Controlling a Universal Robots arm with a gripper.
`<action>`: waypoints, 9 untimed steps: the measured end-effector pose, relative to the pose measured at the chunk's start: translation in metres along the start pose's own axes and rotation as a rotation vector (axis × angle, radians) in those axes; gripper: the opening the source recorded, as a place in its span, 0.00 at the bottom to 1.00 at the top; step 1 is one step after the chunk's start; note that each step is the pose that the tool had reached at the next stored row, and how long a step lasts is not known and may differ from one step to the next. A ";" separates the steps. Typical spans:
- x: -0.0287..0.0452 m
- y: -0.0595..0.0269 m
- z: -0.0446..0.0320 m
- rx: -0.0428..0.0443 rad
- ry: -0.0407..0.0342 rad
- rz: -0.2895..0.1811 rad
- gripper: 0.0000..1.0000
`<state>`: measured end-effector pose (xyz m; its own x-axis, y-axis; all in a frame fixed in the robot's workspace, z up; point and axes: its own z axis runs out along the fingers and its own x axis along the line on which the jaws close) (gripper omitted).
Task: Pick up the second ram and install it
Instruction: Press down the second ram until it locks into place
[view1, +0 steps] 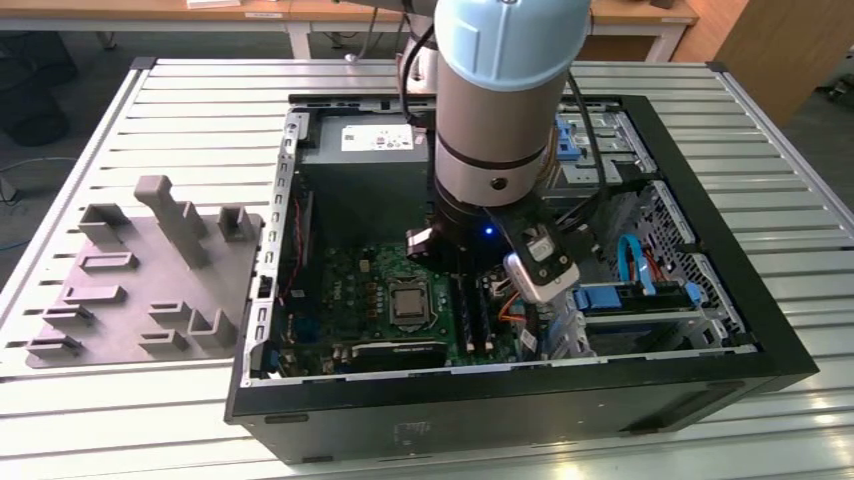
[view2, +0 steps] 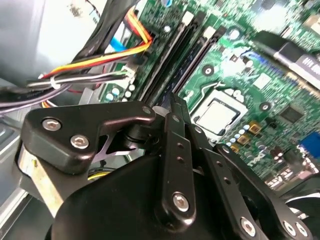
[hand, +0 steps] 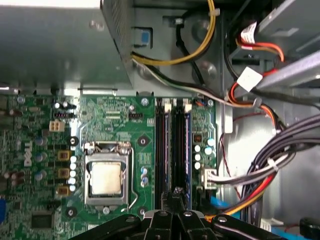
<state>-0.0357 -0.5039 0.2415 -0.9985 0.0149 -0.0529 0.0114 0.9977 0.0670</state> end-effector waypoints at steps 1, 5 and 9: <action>0.0001 0.0021 0.0002 0.0001 0.0000 0.000 0.11; 0.0001 0.0071 0.0006 -0.0001 0.0000 0.000 0.11; -0.0001 0.0076 -0.0040 0.0001 0.0000 0.000 0.11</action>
<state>-0.0358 -0.4966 0.2460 -0.9985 0.0149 -0.0529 0.0114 0.9977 0.0669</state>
